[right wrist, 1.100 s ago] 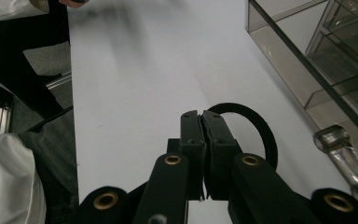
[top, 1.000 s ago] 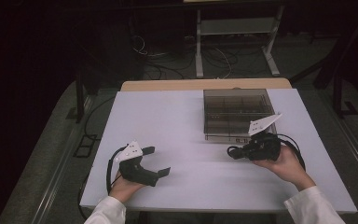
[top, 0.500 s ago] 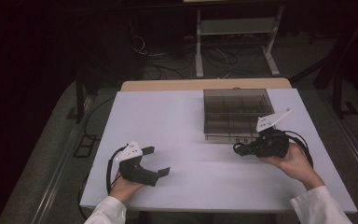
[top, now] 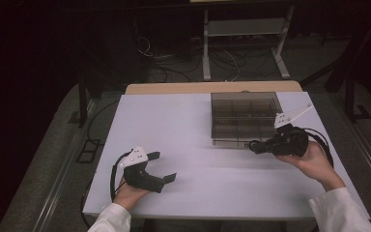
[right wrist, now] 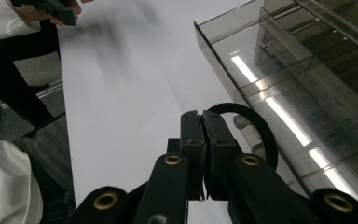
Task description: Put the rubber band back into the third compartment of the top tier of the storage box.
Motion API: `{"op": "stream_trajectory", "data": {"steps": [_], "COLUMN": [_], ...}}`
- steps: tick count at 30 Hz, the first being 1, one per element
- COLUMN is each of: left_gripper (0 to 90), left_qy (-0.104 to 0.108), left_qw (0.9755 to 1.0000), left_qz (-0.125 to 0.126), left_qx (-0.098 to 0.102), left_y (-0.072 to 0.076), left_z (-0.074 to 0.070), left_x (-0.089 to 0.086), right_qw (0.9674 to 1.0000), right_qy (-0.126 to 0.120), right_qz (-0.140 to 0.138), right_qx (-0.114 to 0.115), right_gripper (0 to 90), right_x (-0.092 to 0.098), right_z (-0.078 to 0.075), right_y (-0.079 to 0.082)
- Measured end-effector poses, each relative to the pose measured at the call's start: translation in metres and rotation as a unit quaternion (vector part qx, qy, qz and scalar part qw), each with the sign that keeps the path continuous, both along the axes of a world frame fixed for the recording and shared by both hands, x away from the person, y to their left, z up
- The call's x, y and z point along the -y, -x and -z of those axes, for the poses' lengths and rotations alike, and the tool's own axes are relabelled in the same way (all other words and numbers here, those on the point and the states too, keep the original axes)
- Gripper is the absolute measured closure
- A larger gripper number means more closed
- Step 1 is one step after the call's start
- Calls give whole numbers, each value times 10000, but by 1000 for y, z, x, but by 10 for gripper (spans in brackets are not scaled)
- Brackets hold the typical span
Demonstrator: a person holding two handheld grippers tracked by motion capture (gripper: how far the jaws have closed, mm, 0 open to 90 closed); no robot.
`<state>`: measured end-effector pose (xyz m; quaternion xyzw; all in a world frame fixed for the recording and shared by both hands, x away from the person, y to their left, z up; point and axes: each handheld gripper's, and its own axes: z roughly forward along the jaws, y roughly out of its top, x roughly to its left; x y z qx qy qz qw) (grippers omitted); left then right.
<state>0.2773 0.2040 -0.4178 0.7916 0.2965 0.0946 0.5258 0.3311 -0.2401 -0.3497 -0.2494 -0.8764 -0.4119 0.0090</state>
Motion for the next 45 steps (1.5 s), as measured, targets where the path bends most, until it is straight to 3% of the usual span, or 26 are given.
{"op": "stream_trajectory", "data": {"steps": [16,45], "left_gripper": [0,0], "left_qy": [9,10], "left_qw": [10000,10000], "left_qz": [-9,-11], "left_qx": [1,3], "left_y": [0,0], "left_z": [0,0], "left_x": [0,0], "right_qw": [9997,9975], "right_qy": [25,44], "right_qz": [249,707], "right_qx": [47,-11], "right_gripper": [866,865], "right_x": [17,42], "right_z": [-8,-4], "right_y": [-10,-30]}}
